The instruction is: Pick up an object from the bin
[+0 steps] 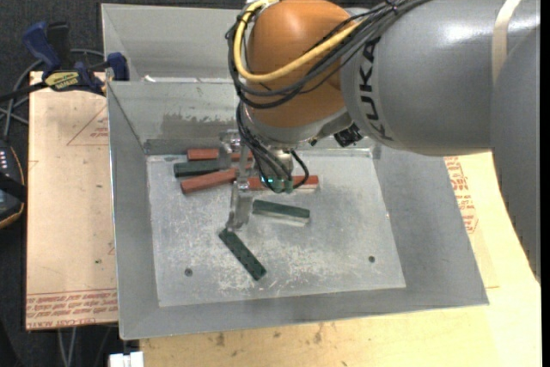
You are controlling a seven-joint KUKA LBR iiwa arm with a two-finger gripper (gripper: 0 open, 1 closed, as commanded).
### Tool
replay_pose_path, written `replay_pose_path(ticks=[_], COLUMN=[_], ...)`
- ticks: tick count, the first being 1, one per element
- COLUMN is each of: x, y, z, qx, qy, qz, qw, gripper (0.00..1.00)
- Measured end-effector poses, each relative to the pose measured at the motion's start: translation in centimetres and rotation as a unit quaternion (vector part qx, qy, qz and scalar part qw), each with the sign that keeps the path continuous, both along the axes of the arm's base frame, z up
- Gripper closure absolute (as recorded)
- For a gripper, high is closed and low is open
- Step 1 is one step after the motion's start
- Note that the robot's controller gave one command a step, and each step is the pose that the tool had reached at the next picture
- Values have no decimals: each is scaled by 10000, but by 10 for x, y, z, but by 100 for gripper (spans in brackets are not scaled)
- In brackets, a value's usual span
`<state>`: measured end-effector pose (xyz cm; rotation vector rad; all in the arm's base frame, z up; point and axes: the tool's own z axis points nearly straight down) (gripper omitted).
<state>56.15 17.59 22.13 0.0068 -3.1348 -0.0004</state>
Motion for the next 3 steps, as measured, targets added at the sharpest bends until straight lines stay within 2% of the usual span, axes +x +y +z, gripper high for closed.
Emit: replay_pose_path(ticks=[1, 2, 3], x=[-4, -50, -49], y=[-56, -49, -49], z=[-99, -153, -151], qx=[-17, 4, 9], qy=[4, -18, -33], qz=[-572, 419, 415], qw=[9984, 9991, 9991], gripper=[0, 0, 100])
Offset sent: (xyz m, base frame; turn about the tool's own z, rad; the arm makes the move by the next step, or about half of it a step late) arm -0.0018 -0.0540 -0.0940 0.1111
